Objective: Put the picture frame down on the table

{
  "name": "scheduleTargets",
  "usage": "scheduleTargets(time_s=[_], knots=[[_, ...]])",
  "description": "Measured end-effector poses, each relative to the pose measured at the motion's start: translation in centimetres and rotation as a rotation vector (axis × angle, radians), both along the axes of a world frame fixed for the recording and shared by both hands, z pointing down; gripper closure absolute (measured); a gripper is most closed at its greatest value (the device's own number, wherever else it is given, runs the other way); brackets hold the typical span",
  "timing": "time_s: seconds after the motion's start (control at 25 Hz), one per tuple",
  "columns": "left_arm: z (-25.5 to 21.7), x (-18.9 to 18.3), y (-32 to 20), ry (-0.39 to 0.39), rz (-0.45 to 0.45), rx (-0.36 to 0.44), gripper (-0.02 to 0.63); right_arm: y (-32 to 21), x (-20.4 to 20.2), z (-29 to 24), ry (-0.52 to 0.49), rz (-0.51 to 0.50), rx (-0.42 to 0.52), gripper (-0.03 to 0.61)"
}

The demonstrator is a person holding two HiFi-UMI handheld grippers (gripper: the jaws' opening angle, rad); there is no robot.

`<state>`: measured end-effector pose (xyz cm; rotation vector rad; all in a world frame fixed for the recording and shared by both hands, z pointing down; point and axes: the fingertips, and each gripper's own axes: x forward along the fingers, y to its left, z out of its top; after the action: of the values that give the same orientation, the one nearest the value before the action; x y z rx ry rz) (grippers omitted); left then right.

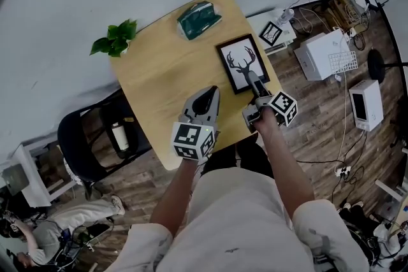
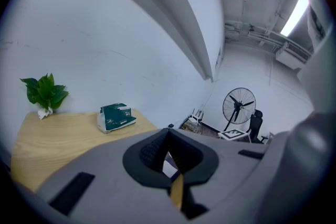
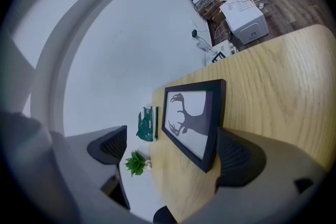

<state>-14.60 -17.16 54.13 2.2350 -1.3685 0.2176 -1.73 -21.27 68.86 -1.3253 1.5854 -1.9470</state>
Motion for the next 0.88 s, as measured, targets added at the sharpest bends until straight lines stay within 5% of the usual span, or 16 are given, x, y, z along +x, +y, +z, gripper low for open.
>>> scheduleTargets(time_s=[0.4, 0.88], knots=[[-2.4, 1.6, 1.9, -0.040, -0.044, 0.032, 0.607, 2.5, 1.0, -3.5, -0.044, -0.082, 0.070, 0.085], [-5.7, 7.1, 8.1, -0.074, -0.112, 0.067, 0.607, 8.1, 4.9, -8.5, -0.155, -0.168, 0.173, 0.410]])
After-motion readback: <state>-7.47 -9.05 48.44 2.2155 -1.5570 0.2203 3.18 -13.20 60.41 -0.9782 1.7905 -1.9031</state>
